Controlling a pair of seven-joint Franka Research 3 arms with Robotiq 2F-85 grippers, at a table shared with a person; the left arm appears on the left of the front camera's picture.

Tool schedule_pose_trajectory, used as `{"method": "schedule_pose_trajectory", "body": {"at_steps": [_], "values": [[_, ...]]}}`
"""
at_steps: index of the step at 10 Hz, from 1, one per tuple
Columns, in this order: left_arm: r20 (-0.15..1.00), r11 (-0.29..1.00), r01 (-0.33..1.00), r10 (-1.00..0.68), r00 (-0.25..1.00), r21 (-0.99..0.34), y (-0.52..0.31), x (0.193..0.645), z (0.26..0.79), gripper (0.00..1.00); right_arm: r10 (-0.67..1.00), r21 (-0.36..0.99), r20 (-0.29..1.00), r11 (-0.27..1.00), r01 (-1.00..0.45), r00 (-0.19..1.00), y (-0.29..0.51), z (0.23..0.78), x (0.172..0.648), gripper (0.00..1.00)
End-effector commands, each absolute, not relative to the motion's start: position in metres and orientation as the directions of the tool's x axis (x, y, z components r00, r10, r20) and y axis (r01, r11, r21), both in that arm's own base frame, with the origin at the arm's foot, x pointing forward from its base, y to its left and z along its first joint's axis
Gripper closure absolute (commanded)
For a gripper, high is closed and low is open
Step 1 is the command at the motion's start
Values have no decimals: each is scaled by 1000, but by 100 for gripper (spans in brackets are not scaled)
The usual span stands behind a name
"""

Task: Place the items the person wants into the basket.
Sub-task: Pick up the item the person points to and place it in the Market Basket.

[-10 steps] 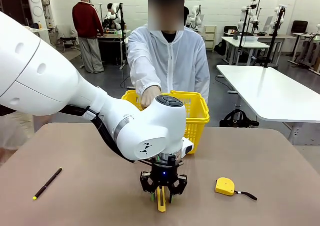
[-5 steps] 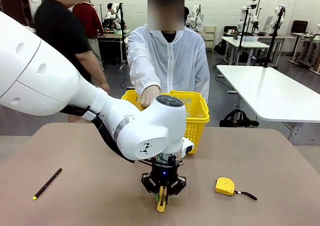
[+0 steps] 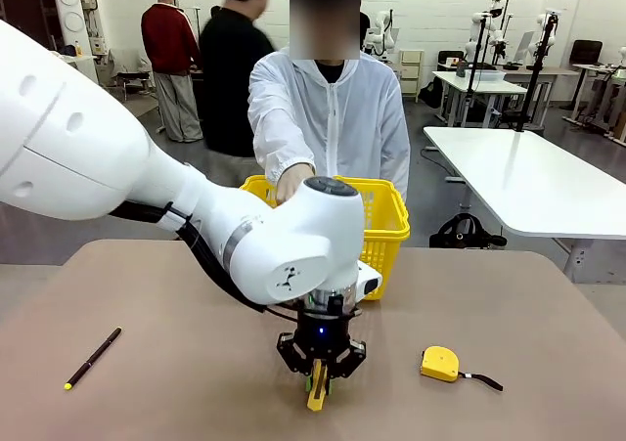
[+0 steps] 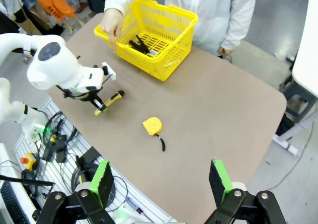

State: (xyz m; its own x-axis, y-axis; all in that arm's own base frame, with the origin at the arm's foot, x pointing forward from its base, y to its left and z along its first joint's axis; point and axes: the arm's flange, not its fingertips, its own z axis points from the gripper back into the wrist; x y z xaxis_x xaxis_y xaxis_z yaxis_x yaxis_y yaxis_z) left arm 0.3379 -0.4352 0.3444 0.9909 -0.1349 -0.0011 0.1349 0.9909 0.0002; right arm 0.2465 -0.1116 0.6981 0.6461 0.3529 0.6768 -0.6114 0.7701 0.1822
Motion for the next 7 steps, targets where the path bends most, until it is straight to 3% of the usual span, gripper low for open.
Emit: {"method": "schedule_pose_trajectory", "body": {"at_steps": [1, 4, 7], "values": [[33, 975, 221, -221, 975, 4, -413, 320, 427, 100, 355, 188, 682, 759, -623, 639, -111, 697, 248, 0], [28, 948, 319, -319, 947, 9, -406, 314, 525, 100, 355, 188, 682, 759, -623, 639, -111, 697, 248, 0], [32, 940, 340, -340, 940, -7, -406, 322, 558, 100, 355, 188, 682, 759, -623, 639, -111, 697, 248, 0]]}}
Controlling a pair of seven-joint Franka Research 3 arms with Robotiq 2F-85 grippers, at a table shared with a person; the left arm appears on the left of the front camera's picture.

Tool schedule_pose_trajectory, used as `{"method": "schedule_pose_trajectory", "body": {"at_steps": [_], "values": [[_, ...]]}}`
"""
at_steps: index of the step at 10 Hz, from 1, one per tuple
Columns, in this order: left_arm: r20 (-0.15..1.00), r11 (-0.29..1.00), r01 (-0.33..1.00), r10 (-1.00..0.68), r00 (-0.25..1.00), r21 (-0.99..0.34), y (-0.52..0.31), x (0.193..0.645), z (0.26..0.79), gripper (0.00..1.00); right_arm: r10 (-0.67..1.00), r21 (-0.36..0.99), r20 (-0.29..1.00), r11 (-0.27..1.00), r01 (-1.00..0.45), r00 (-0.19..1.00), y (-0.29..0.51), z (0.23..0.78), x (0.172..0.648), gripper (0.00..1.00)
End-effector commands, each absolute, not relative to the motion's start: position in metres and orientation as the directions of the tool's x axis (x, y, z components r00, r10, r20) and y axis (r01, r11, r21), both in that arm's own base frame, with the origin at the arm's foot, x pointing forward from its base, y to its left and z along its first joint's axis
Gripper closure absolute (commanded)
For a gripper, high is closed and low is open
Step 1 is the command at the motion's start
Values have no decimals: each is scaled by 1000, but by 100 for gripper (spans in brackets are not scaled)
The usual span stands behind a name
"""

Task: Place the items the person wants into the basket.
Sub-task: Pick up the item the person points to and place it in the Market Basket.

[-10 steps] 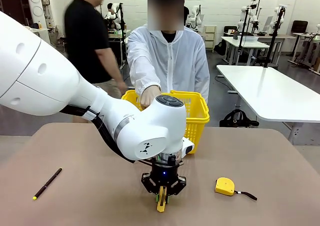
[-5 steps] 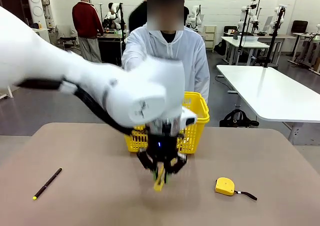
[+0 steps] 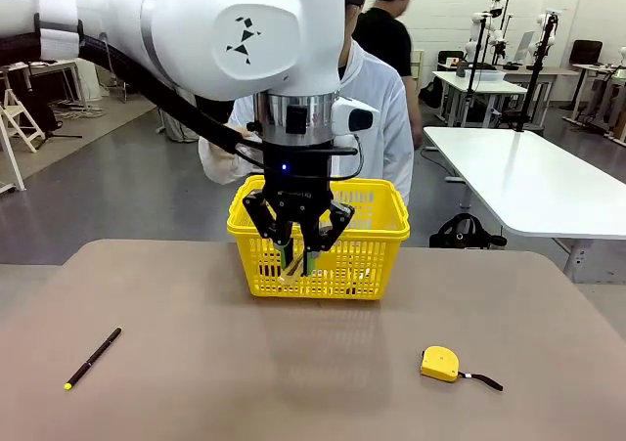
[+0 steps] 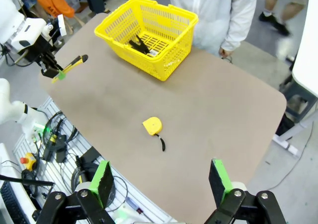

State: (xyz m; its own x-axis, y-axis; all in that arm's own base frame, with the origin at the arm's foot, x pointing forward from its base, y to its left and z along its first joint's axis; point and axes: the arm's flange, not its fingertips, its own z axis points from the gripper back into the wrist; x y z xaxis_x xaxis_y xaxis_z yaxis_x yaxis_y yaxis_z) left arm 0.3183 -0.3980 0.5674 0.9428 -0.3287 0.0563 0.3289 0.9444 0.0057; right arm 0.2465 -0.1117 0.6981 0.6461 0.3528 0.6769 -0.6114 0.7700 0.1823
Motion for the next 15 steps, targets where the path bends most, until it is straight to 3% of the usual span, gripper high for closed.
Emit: {"method": "schedule_pose_trajectory", "body": {"at_steps": [1, 5, 6, 7, 8, 11, 13, 15], "values": [[18, 941, 337, -337, 941, -18, -407, 322, 557, 100, 355, 188, 682, 759, -623, 639, -111, 697, 248, 0], [56, 944, 329, -329, 943, 6, -398, 318, 567, 100, 355, 188, 682, 759, -623, 639, -111, 697, 248, 0], [49, 944, 331, -330, 943, 4, -401, 321, 564, 73, 355, 188, 682, 759, -623, 639, -111, 697, 248, 0], [174, 915, 401, -402, 899, 42, -392, 352, 575, 73, 355, 188, 682, 759, -623, 639, -111, 697, 248, 0], [164, 845, 533, -532, 831, 41, -377, 397, 582, 73, 355, 188, 682, 759, -623, 639, -111, 697, 248, 0], [167, 780, 625, -622, 765, 37, -355, 469, 584, 73, 355, 188, 682, 759, -623, 639, -111, 697, 248, 0], [158, 784, 619, -618, 770, 50, -361, 450, 575, 73, 355, 188, 682, 759, -623, 639, -111, 697, 248, 0], [143, 781, 623, -622, 770, 41, -357, 459, 577, 73, 355, 188, 682, 759, -623, 639, -111, 697, 248, 0]]}}
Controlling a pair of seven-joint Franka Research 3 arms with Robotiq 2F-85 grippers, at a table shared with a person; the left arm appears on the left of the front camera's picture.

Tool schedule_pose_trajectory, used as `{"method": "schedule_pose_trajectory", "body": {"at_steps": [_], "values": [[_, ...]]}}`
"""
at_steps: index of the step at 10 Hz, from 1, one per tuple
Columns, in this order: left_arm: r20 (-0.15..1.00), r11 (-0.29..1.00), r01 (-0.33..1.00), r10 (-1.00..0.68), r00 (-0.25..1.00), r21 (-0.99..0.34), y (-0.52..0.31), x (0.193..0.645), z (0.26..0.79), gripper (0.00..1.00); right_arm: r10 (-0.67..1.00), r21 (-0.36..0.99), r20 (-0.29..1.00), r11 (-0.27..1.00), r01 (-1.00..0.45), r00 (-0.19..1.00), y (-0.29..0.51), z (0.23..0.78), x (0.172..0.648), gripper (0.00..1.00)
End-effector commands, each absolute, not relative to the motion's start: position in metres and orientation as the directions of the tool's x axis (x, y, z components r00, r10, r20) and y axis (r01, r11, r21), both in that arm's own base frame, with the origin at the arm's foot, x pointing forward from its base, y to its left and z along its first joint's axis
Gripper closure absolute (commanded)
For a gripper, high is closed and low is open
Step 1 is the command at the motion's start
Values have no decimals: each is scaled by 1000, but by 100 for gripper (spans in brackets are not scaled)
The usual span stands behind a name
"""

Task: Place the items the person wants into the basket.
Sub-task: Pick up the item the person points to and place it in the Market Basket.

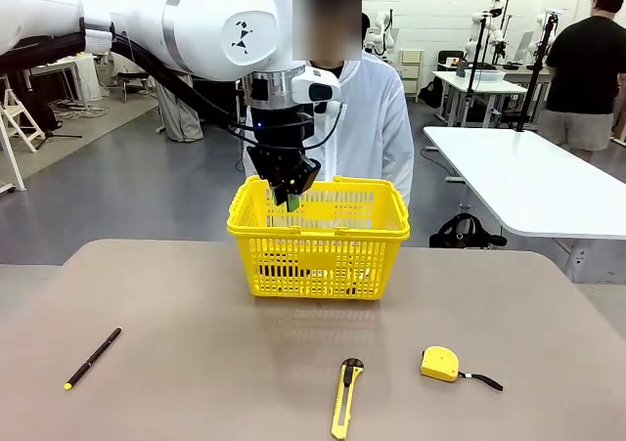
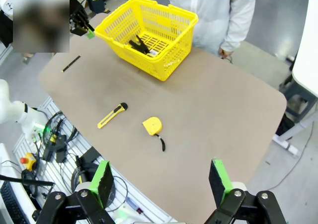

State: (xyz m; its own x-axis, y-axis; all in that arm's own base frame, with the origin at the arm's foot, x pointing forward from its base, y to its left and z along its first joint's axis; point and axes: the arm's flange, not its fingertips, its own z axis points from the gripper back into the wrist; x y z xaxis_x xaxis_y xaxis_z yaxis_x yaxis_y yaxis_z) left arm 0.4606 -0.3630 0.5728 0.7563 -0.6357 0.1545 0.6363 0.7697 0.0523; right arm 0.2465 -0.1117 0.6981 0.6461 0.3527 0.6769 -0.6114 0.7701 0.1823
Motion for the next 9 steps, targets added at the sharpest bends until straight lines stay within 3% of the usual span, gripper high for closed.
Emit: {"method": "schedule_pose_trajectory", "body": {"at_steps": [1, 4, 6, 9], "values": [[130, 794, 608, -606, 785, 28, -359, 451, 575, 73, 355, 188, 682, 759, -623, 639, -111, 697, 248, 0], [43, 857, 516, -515, 856, -6, -380, 405, 577, 73, 355, 188, 682, 759, -623, 639, -111, 697, 248, 0], [73, 905, 424, -424, 903, 8, -400, 364, 563, 73, 355, 188, 682, 759, -623, 639, -111, 697, 248, 0], [142, 872, 484, -490, 860, 77, -422, 335, 516, 73, 355, 188, 682, 759, -623, 639, -111, 697, 248, 0]]}}
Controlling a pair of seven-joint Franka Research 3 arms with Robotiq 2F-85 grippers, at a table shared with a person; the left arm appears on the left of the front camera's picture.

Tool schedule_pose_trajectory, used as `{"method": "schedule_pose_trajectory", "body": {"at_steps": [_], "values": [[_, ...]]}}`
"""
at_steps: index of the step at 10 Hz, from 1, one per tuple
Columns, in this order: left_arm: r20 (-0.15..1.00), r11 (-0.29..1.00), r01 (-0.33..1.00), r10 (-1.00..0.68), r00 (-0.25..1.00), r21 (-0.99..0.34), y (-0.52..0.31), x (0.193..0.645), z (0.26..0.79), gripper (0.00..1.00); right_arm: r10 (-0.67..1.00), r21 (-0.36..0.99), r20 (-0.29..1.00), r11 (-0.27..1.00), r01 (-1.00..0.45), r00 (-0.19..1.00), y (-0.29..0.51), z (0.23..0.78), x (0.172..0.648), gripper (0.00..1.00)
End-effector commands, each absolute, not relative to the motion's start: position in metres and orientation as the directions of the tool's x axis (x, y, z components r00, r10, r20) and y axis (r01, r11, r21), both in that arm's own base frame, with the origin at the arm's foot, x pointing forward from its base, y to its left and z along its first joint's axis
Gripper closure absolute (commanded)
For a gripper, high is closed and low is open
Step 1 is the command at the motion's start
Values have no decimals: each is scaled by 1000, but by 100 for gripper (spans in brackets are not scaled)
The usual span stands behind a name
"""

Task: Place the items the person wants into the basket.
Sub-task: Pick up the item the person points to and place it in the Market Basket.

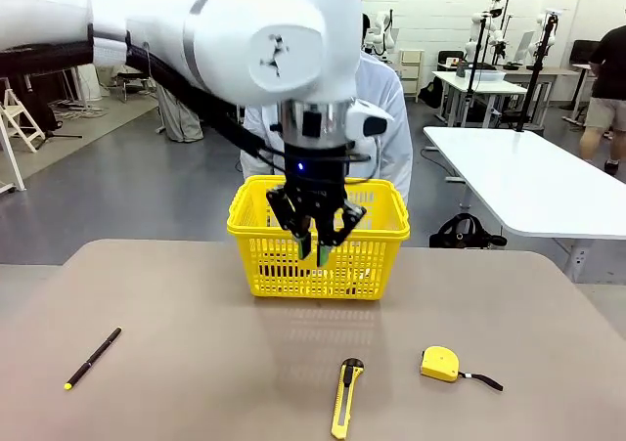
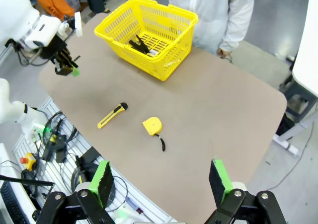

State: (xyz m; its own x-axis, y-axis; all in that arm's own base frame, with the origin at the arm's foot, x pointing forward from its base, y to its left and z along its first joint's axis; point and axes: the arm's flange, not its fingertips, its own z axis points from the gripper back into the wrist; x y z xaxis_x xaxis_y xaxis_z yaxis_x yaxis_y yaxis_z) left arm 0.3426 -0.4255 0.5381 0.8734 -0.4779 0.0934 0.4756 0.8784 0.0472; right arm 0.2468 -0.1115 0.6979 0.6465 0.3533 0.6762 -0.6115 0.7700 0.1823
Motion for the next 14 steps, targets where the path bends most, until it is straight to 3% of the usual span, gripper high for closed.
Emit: {"method": "schedule_pose_trajectory", "body": {"at_steps": [1, 5, 6, 7, 8, 9, 10, 14], "values": [[124, 861, 504, -508, 852, 69, -425, 336, 499, 73, 355, 188, 682, 759, -623, 639, -111, 697, 248, 0], [47, 846, 533, -531, 846, -22, -434, 344, 444, 73, 355, 188, 682, 759, -623, 639, -111, 697, 248, 0], [22, 842, 538, -537, 843, -39, -433, 352, 438, 13, 355, 188, 682, 759, -623, 639, -111, 697, 248, 0], [-6, 845, 533, -533, 846, -38, -435, 352, 429, 13, 355, 188, 682, 759, -623, 639, -111, 697, 248, 0], [-36, 849, 527, -528, 848, -39, -440, 348, 416, 0, 355, 188, 682, 759, -623, 639, -111, 697, 248, 0], [-55, 850, 527, -528, 848, -32, -441, 353, 407, 9, 355, 188, 682, 759, -623, 639, -111, 697, 248, 0], [-64, 852, 523, -523, 850, -19, -443, 355, 398, 0, 355, 188, 682, 759, -623, 639, -111, 697, 248, 0], [-102, 895, 445, -440, 892, 33, -448, 355, 392, 0, 355, 188, 682, 759, -623, 639, -111, 697, 248, 0]]}}
